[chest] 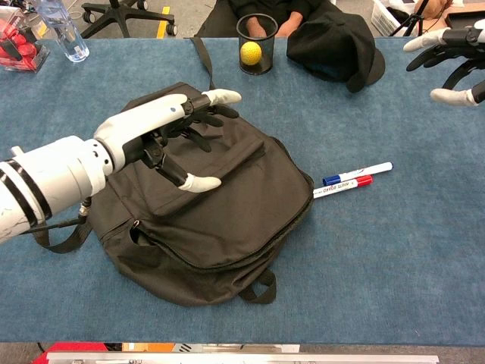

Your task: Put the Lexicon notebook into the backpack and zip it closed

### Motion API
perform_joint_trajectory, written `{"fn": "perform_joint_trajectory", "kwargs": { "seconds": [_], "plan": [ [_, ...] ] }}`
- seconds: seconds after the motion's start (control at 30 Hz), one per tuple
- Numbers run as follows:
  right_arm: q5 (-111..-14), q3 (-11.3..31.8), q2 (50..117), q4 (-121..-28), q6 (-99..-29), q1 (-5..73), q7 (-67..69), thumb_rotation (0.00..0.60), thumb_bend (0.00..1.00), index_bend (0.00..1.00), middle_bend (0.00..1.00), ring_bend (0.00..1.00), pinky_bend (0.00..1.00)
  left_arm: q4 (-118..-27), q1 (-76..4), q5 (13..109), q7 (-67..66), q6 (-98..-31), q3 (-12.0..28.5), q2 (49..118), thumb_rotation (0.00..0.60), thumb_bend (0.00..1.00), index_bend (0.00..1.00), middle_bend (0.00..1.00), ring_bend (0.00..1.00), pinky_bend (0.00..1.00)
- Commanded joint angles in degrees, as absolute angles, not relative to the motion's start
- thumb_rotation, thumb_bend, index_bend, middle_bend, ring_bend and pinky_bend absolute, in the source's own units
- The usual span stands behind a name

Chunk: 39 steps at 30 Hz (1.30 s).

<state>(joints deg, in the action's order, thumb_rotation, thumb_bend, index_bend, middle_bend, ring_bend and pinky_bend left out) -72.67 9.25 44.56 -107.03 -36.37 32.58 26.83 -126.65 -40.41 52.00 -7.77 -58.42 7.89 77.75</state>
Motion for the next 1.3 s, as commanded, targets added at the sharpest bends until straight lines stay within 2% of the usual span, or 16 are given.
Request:
{"fn": "perform_joint_trajectory", "kwargs": {
  "seconds": [0.03, 0.17, 0.43, 0.67, 0.97, 1.3],
  "plan": [
    [-73.3, 8.4, 44.1, -106.5, -38.6, 31.2, 24.8, 0.600, 0.39, 0.15, 0.21, 0.11, 0.32, -125.5, -37.2, 59.2, -6.0, -58.9, 4.8, 74.3, 0.600, 0.23, 0.00, 0.10, 0.11, 0.25],
    [-73.4, 7.1, 43.9, -105.7, -43.0, 28.7, 20.8, 0.600, 0.39, 0.19, 0.23, 0.12, 0.32, -123.1, -34.4, 66.0, -2.6, -59.8, 2.9, 71.0, 0.600, 0.23, 0.01, 0.10, 0.11, 0.25],
    [-73.8, 4.6, 45.7, -103.1, -52.8, 23.5, 11.4, 0.600, 0.39, 0.28, 0.28, 0.16, 0.32, -115.0, -29.7, 75.8, 4.8, -63.3, 0.7, 66.9, 0.600, 0.23, 0.11, 0.11, 0.11, 0.25],
    [-77.5, 2.9, 50.6, -97.9, -64.9, 17.9, 2.8, 0.600, 0.39, 0.31, 0.30, 0.16, 0.33, -106.1, -24.7, 83.0, 7.9, -70.9, -0.8, 66.0, 0.600, 0.23, 0.19, 0.13, 0.12, 0.25],
    [-81.4, 1.4, 55.1, -92.1, -74.7, 12.2, 1.1, 0.600, 0.39, 0.31, 0.31, 0.17, 0.33, -97.8, -19.1, 85.0, 12.0, -78.5, -0.9, 64.6, 0.600, 0.23, 0.22, 0.14, 0.12, 0.25],
    [-84.5, 0.6, 56.1, -89.6, -78.7, 9.5, 2.6, 0.600, 0.39, 0.31, 0.31, 0.17, 0.33, -93.0, -13.0, 84.5, 12.1, -85.5, -0.6, 62.7, 0.600, 0.23, 0.24, 0.15, 0.12, 0.25]
  ]
}}
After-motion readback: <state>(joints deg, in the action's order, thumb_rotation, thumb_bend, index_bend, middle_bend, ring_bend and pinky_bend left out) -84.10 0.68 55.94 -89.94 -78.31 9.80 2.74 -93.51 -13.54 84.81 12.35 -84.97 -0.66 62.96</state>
